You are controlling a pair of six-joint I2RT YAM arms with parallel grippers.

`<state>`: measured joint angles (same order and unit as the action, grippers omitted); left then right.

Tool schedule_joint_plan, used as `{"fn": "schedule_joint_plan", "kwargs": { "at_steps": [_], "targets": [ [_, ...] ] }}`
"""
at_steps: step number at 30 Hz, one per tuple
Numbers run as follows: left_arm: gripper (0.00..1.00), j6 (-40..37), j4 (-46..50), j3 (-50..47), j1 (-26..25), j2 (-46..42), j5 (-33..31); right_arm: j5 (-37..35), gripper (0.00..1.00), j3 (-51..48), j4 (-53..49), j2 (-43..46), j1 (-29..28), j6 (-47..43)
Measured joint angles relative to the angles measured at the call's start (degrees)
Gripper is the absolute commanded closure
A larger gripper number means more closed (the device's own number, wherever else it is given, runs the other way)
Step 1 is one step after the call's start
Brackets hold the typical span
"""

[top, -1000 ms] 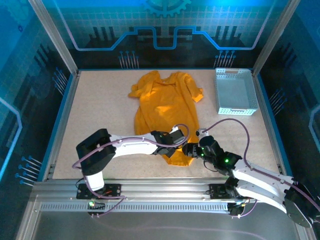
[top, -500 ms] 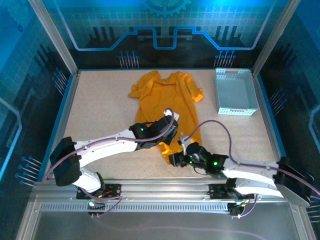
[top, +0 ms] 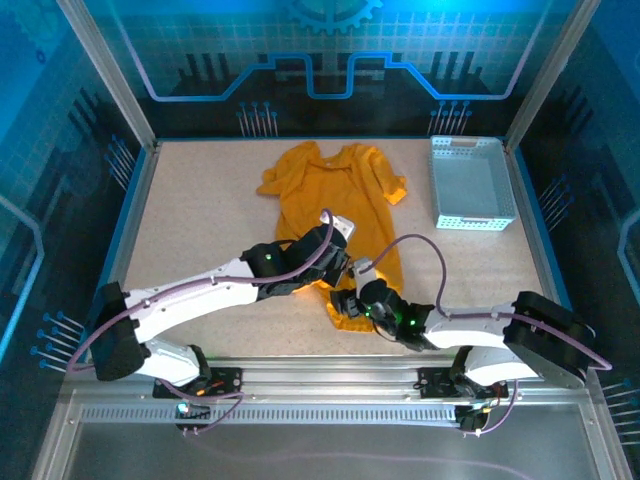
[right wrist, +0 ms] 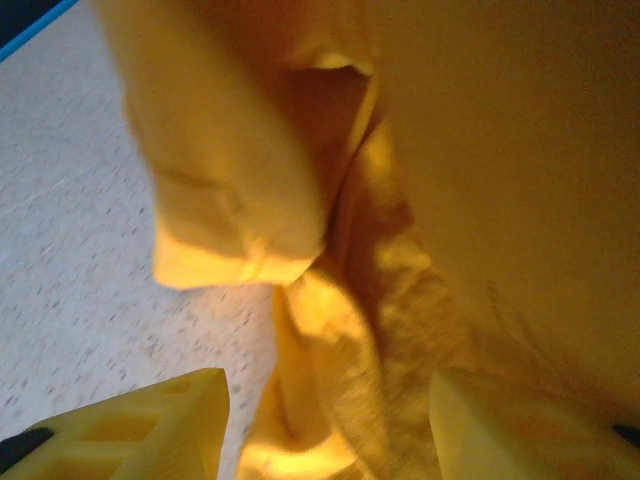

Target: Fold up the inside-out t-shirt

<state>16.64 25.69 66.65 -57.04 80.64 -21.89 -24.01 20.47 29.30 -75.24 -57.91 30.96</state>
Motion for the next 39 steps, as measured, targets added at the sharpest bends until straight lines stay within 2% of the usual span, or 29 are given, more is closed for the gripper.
{"fn": "schedule_joint_plan", "kwargs": {
  "at_steps": [4, 9, 14, 19, 21, 26, 31, 39],
  "targets": [
    [1.00, 0.0, 0.3, 0.1, 0.1, -1.8, 1.2, -1.4, 0.46, 0.0, 0.2, -1.0, 1.8, -0.6],
    [1.00, 0.0, 1.6, 0.3, 0.2, -4.2, 1.4, -5.6, 0.46, 0.1, -2.5, 0.3, 7.5, 0.3],
    [1.00, -0.1, 3.2, 1.4, 0.2, -6.0, 2.3, -9.3, 0.43, 1.7, -10.0, 7.9, 13.6, 1.6],
    [0.98, -0.1, 3.8, 3.9, 0.3, -7.3, 5.0, -7.1, 0.41, 4.7, -13.0, 15.4, 17.3, -0.4],
    [1.00, 0.1, 4.3, 5.6, 0.9, -7.1, 6.2, -5.9, 0.41, 4.7, -12.2, 16.7, 15.9, -2.2],
    [1.00, 2.2, 5.7, 10.3, 3.7, -4.6, 9.4, -5.8, 0.41, 1.1, -7.5, 15.6, 8.2, -6.0],
    [1.00, 4.2, 7.3, 13.4, 4.6, -0.2, 13.8, -10.1, 0.41, -2.5, -3.3, 8.3, 3.2, -8.0],
    [0.99, 5.8, 10.1, 17.6, 5.1, 4.5, 17.0, -16.0, 0.38, -1.1, 2.1, -1.8, -1.7, -9.2]
  ]
}}
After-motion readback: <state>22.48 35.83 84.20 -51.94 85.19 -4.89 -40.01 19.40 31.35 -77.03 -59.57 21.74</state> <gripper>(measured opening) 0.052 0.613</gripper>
